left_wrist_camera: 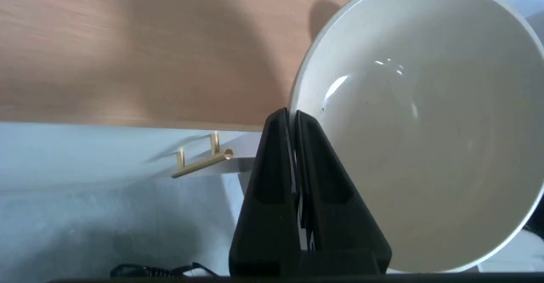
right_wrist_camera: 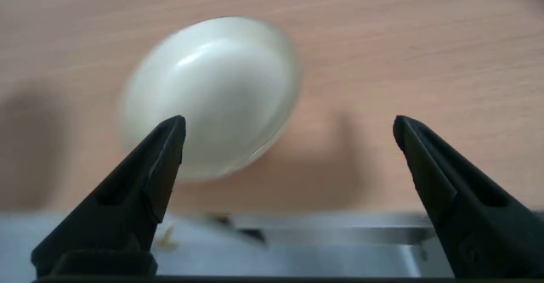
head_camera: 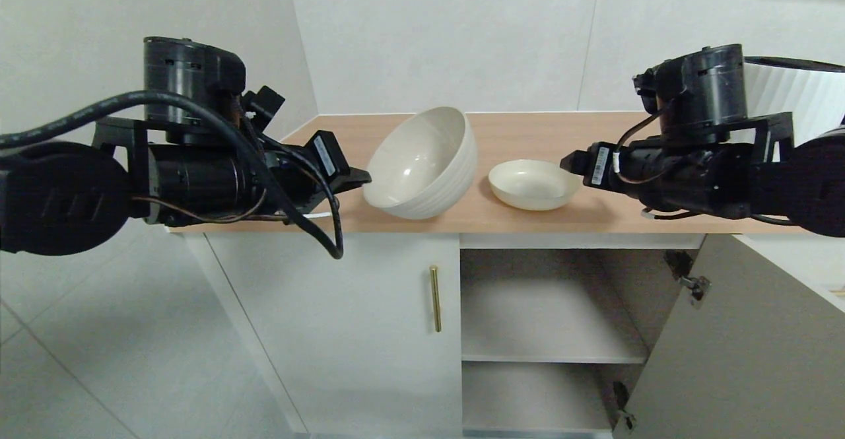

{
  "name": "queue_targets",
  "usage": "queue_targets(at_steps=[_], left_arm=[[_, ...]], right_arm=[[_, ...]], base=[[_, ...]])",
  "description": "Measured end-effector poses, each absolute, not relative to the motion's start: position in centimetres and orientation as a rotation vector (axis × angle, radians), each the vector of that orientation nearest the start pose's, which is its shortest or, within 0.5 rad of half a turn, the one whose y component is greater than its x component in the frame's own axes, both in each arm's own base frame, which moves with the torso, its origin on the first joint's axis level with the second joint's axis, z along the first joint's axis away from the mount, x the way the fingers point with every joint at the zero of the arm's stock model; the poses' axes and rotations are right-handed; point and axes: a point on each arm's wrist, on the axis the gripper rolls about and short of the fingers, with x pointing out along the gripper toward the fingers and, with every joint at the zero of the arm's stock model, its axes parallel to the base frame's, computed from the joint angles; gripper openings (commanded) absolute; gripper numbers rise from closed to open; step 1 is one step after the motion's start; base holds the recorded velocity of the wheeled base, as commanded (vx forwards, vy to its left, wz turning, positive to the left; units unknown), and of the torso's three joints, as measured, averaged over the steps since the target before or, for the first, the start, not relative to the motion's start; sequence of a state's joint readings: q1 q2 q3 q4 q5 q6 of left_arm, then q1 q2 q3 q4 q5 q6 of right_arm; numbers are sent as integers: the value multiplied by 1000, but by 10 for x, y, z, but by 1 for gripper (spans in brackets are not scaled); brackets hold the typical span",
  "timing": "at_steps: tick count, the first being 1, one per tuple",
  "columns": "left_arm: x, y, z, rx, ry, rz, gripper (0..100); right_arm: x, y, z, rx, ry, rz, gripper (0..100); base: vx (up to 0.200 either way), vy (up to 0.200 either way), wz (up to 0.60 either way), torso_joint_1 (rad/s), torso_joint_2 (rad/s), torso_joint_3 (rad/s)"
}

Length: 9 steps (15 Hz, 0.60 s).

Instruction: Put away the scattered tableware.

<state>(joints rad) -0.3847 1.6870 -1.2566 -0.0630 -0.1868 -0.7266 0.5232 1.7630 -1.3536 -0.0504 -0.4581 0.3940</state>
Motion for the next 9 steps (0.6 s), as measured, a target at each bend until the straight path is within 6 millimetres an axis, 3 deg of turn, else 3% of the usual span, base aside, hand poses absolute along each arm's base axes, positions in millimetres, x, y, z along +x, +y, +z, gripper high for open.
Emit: queue_targets(at_steps=[9], left_arm=[[284, -119, 261, -648, 545, -416, 0]], right_arm=[[347, 171, 232, 197, 352, -72, 100]], base=[[0, 0, 0, 0, 0, 0]])
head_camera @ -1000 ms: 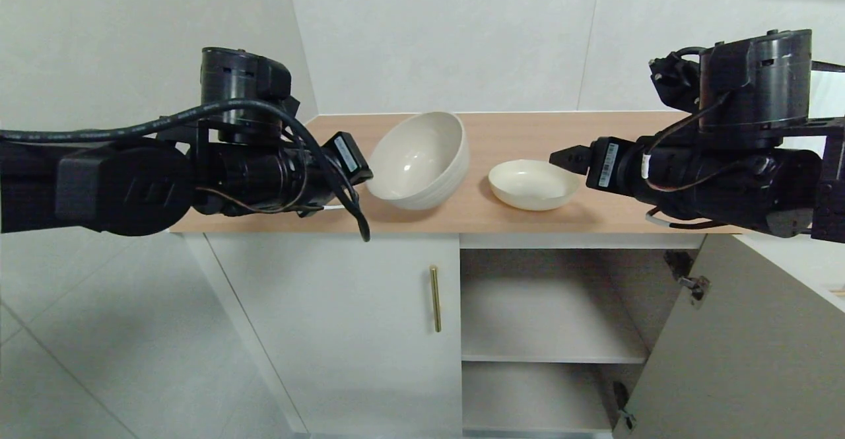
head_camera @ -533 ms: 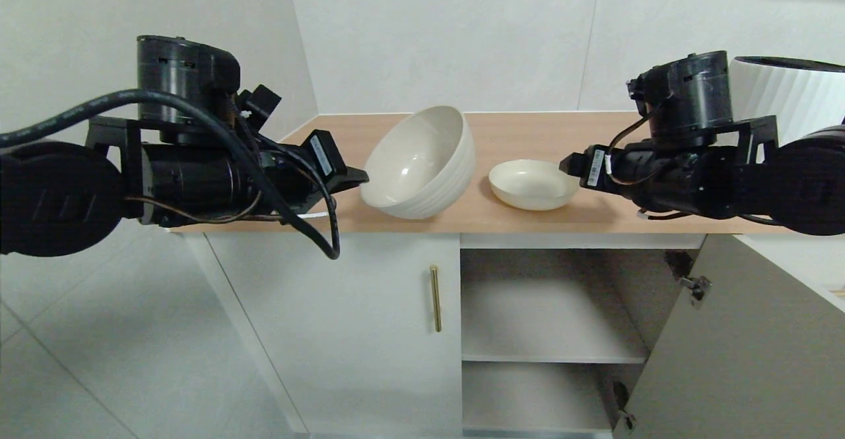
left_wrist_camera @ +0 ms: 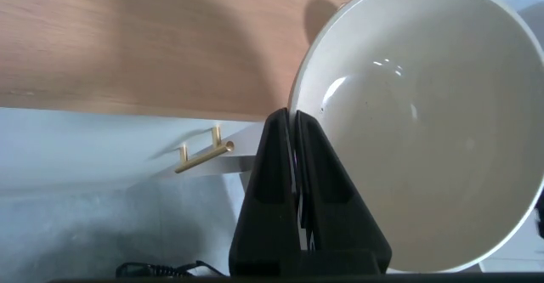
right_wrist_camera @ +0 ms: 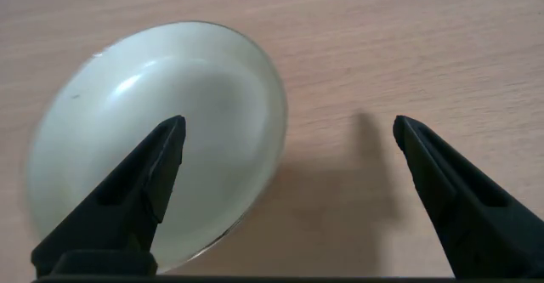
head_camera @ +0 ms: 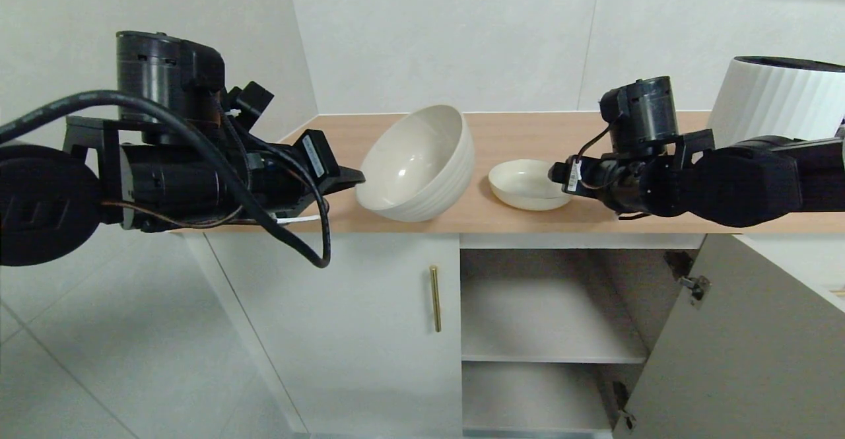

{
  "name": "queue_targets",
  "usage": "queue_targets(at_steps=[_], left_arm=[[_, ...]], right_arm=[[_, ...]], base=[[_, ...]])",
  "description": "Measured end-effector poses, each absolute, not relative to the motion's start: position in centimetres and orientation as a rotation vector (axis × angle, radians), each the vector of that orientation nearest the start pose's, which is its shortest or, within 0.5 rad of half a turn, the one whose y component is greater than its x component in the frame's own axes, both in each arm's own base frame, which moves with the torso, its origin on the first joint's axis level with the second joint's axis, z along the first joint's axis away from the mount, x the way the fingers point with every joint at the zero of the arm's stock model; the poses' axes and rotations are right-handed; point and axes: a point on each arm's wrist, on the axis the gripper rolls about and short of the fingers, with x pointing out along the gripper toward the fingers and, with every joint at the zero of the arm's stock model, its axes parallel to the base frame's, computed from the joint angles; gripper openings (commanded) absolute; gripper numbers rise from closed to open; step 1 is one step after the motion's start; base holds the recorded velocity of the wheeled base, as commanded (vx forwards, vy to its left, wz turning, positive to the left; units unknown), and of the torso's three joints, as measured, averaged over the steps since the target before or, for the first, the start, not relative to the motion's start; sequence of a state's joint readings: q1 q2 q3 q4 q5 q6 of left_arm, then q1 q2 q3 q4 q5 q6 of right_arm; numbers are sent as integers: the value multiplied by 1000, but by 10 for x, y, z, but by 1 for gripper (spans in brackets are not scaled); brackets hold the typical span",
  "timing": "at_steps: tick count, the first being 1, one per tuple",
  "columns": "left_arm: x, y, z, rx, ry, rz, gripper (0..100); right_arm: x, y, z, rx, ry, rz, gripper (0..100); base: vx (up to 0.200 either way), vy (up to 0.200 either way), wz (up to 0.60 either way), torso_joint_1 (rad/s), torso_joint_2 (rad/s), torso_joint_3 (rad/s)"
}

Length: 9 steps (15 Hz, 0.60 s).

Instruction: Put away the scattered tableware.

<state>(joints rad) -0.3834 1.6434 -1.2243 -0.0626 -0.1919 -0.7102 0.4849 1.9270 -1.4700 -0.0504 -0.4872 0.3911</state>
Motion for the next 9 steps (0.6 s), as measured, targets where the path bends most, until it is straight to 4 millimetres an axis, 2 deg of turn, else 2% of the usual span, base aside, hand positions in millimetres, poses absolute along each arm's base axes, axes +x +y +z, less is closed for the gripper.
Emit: queue_targets(at_steps=[1, 9], left_arm=[[284, -119, 261, -648, 545, -416, 0], [281, -118, 261, -648, 546, -417, 0]], right_arm=[[349, 171, 230, 194, 358, -75, 0], [351, 172, 226, 200, 365, -71, 0]], base=[[0, 0, 0, 0, 0, 0], [0, 0, 0, 0, 0, 0]])
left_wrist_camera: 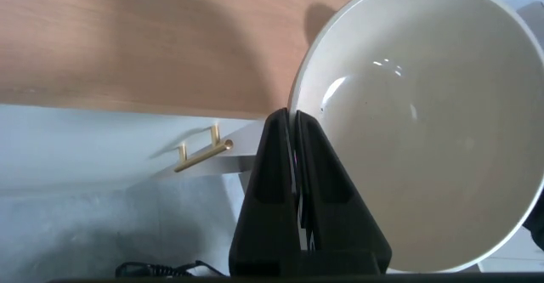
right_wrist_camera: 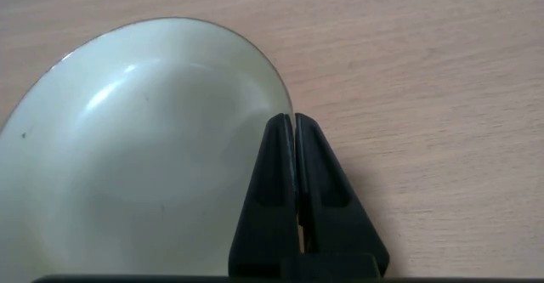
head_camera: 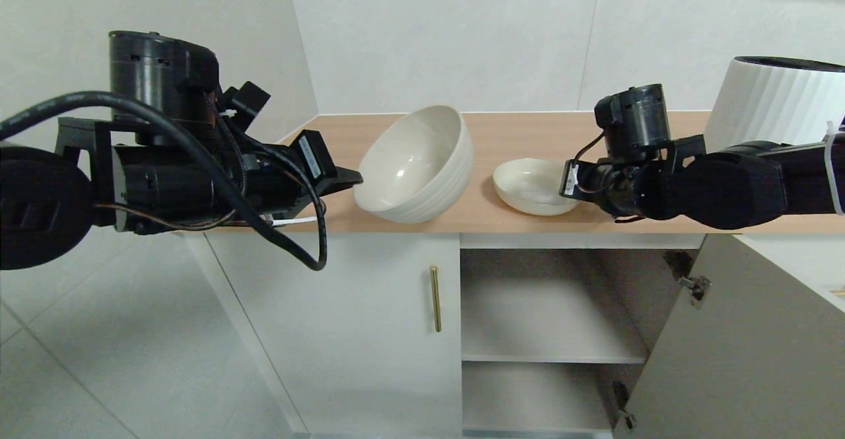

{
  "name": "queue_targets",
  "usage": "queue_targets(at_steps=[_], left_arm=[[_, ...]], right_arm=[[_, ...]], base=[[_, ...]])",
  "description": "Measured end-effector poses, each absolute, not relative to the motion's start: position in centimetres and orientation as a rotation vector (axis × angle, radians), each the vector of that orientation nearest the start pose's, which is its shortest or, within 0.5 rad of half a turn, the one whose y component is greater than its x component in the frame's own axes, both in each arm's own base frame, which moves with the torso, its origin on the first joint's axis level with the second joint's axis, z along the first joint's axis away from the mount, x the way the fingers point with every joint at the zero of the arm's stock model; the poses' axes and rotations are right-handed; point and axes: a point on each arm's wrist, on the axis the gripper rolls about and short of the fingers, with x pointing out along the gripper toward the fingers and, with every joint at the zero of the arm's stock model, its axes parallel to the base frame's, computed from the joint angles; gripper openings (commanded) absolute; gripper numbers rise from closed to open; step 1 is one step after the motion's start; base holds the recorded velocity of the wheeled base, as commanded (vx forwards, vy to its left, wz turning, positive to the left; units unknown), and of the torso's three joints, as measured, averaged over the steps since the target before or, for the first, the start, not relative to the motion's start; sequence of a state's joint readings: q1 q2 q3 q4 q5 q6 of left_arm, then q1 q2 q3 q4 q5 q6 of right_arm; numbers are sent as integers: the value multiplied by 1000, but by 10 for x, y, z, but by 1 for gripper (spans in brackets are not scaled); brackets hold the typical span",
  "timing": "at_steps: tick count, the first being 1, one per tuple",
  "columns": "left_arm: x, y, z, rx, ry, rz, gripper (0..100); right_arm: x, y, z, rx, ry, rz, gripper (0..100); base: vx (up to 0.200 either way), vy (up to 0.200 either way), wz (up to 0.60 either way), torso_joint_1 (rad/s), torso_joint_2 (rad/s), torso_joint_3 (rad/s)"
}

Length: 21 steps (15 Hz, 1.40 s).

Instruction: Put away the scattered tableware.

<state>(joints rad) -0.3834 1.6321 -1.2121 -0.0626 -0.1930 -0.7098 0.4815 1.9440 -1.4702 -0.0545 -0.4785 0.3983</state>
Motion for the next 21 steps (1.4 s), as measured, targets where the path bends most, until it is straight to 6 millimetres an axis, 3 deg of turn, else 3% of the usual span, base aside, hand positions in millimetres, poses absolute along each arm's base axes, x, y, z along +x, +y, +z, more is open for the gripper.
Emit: queue_targets(at_steps=[4, 9, 17, 21], left_arm=[[276, -116, 257, -636, 559, -413, 0], [255, -108, 252, -597, 568, -420, 0], [224, -97, 241, -543, 587, -435, 0], [214, -94, 237, -508, 592, -451, 0]], right_arm=[[336, 165, 237, 238, 371, -17, 0], [295, 147, 257, 272, 380, 108, 0], [243, 124, 253, 260, 486, 206, 0], [207, 109, 251, 287, 547, 408, 0]], base=[[0, 0, 0, 0, 0, 0], [0, 0, 0, 0, 0, 0], [0, 0, 0, 0, 0, 0], [0, 0, 0, 0, 0, 0]])
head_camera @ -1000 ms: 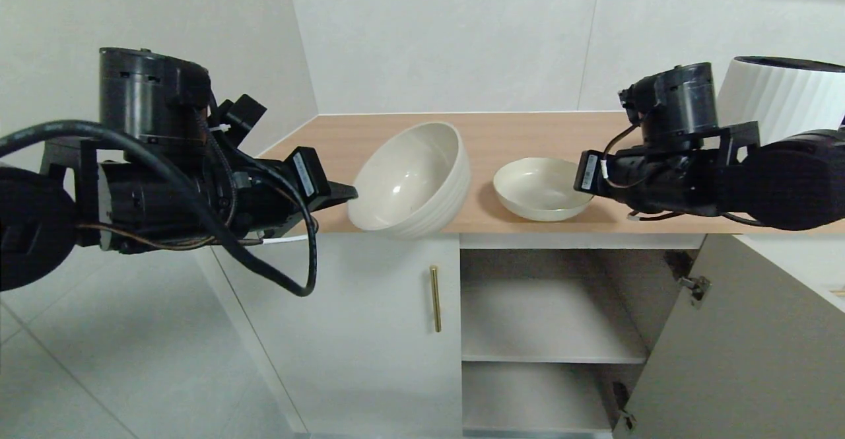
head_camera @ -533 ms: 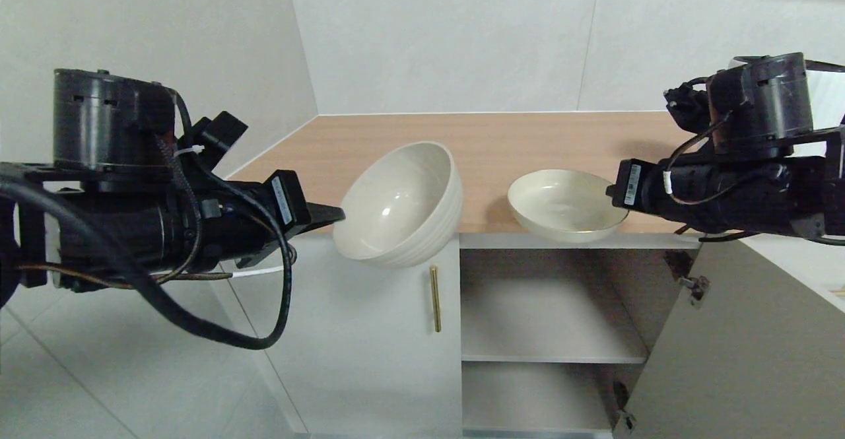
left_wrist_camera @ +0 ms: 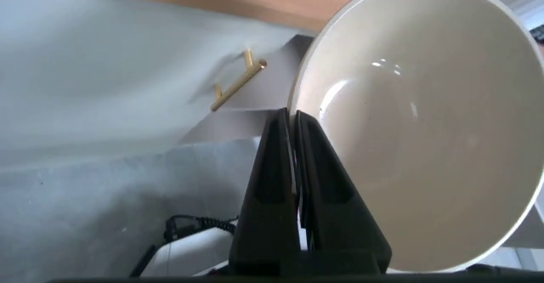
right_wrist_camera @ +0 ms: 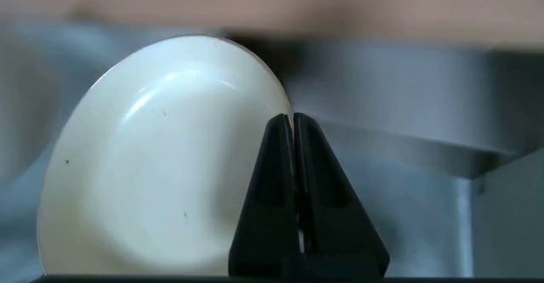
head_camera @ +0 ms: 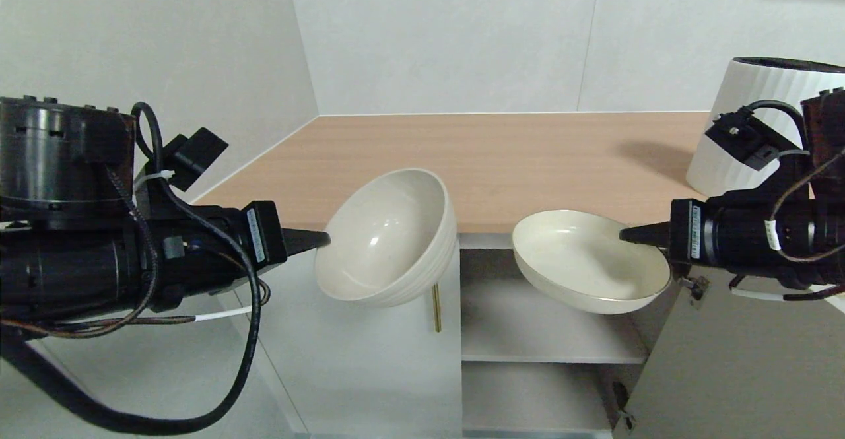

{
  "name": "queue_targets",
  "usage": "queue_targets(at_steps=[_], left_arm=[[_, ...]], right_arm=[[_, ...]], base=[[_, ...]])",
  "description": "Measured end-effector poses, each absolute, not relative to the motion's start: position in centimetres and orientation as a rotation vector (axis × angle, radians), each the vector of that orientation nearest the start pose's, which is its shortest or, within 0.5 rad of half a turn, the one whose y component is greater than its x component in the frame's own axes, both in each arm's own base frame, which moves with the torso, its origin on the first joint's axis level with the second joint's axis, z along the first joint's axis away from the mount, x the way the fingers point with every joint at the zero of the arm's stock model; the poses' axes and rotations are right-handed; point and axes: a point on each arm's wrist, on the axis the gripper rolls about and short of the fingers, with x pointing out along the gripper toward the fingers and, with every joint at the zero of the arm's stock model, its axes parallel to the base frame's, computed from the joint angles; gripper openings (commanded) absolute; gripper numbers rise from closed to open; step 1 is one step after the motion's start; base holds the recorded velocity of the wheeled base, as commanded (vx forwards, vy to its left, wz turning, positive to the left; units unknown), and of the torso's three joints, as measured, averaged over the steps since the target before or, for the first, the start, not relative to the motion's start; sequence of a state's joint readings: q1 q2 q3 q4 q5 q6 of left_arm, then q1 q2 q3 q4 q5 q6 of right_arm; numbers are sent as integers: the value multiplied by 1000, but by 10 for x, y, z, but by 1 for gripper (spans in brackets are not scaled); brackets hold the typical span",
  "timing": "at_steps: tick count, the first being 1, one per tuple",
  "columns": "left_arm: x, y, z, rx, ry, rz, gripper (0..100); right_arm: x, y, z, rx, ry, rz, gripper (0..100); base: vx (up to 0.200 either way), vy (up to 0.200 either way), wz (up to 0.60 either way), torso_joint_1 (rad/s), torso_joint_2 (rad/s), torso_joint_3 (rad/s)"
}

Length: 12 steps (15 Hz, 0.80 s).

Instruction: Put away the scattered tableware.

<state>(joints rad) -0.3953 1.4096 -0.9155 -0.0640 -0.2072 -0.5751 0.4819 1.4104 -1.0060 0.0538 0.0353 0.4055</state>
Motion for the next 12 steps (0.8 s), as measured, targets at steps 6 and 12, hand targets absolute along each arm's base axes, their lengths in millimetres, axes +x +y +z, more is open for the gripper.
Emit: queue_targets(at_steps=[6, 12], left_arm=[[213, -98, 234, -501, 607, -463, 0], [214, -99, 232, -498, 615, -461, 0]], right_arm=[[197, 101, 248, 256, 538, 407, 0], [202, 103, 243, 251, 558, 402, 0]], base=[[-100, 0, 0, 3, 3, 2], [0, 0, 0, 0, 0, 0]])
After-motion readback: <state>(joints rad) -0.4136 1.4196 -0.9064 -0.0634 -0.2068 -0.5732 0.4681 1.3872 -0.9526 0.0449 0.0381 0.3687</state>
